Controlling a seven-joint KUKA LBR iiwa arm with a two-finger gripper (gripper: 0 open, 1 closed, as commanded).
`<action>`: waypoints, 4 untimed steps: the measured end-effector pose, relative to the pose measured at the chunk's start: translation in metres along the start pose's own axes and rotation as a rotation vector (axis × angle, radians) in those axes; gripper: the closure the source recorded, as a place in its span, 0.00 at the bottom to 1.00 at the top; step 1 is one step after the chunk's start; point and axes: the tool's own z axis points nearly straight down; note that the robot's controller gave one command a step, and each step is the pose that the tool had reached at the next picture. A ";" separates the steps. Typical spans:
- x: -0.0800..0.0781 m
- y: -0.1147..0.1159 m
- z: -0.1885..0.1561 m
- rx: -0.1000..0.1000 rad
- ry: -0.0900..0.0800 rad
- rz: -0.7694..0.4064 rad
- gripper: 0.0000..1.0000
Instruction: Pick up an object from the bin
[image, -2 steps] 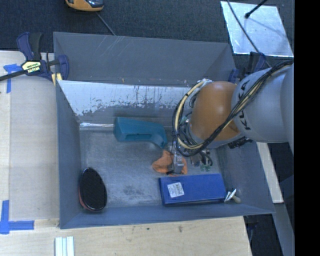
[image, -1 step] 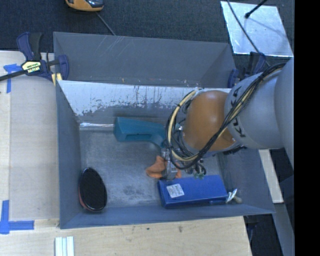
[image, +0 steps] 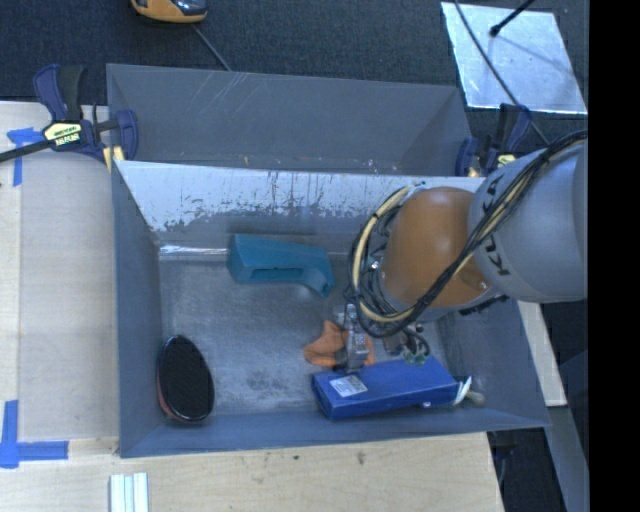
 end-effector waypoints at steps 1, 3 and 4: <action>0.000 -0.017 0.000 0.003 0.001 0.005 1.00; 0.001 0.004 -0.032 0.006 0.006 0.004 1.00; -0.012 0.042 -0.006 0.007 0.006 0.012 1.00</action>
Offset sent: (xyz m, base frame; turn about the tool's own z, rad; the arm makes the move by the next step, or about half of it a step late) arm -0.0019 0.0042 0.0319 0.0040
